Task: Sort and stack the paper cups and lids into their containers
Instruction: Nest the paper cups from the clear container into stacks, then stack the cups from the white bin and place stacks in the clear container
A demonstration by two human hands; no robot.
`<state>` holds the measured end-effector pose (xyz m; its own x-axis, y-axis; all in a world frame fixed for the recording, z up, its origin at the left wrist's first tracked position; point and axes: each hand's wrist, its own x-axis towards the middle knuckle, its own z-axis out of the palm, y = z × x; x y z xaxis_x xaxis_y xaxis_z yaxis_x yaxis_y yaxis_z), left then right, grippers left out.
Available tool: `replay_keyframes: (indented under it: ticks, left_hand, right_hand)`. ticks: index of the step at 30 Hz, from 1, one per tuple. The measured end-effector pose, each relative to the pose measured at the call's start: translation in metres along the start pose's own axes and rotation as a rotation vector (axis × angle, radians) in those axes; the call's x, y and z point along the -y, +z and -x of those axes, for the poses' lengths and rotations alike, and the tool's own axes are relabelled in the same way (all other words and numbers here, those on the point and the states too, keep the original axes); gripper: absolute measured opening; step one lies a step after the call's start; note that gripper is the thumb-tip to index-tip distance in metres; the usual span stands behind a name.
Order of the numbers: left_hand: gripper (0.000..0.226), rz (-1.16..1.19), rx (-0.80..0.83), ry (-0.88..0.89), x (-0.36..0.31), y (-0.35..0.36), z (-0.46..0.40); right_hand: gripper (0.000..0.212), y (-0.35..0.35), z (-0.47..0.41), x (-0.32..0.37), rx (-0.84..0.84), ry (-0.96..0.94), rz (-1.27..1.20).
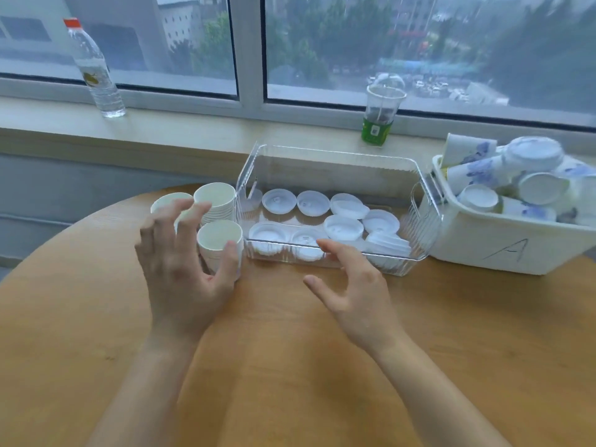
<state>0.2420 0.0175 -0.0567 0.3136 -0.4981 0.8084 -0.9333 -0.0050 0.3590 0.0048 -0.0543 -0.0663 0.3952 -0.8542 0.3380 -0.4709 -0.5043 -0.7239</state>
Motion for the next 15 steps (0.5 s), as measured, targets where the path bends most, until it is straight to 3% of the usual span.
replay_keyframes:
  ticks: [7, 15]
  left_hand:
    - [0.039, 0.289, 0.165, 0.082, -0.112, 0.035, -0.003]
    - [0.033, 0.401, 0.309, 0.099, -0.224, 0.094, -0.001]
  right_hand:
    - [0.047, -0.11, 0.037, -0.028, -0.2, 0.075, 0.086]
    - [0.036, -0.229, 0.059, -0.082, -0.437, 0.175, 0.188]
